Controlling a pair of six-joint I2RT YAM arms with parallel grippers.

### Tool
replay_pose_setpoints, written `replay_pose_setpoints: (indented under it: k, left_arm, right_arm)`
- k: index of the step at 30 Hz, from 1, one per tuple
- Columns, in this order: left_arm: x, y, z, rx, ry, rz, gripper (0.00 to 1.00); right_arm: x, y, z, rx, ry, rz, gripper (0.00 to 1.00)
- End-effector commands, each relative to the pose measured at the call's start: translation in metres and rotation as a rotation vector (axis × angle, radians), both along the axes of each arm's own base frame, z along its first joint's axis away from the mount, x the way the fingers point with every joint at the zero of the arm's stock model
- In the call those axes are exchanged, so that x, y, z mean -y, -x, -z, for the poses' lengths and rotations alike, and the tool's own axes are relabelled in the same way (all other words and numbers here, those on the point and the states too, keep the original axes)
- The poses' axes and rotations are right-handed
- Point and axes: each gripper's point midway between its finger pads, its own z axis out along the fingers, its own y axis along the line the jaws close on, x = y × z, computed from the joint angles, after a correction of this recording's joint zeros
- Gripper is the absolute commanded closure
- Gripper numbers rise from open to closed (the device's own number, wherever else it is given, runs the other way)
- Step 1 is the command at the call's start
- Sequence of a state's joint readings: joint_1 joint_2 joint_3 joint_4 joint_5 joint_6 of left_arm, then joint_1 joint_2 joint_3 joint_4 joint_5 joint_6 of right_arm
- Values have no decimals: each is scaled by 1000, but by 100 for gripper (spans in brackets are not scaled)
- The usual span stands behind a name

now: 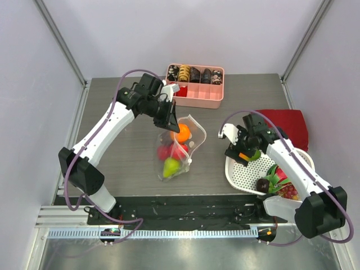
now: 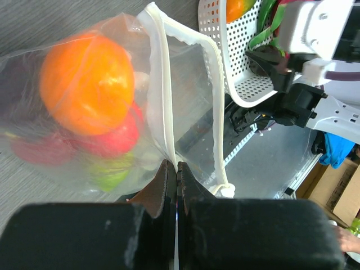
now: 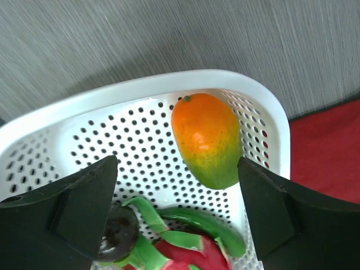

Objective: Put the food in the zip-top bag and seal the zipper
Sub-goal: Pick up the fake fruit from the bin.

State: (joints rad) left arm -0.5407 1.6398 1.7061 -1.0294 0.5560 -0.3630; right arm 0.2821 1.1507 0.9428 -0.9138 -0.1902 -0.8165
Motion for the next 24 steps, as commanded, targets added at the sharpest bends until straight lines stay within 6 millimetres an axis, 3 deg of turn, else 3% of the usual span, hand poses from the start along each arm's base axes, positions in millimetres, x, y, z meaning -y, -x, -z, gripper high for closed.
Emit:
replay_pose_setpoints:
  k: [1, 13, 17, 21, 22, 24]
  left_arm:
    - [7, -6, -23, 56, 62, 19, 100]
    - [7, -5, -24, 58, 62, 16, 100]
    - [6, -5, -26, 63, 62, 18, 100]
    - [6, -5, -26, 69, 64, 20, 100]
    - [7, -5, -26, 66, 64, 22, 100]
    - [7, -5, -28, 70, 71, 23, 100]
  right_arm:
    - [12, -30, 7, 112, 117, -96, 9]
    - [29, -35, 68, 60, 216, -111, 14]
    - [32, -31, 75, 52, 213, -103, 20]
    - [34, -27, 71, 66, 208, -90, 33]
    - [35, -26, 70, 72, 215, -85, 44]
    - [38, -26, 62, 92, 210, -65, 53]
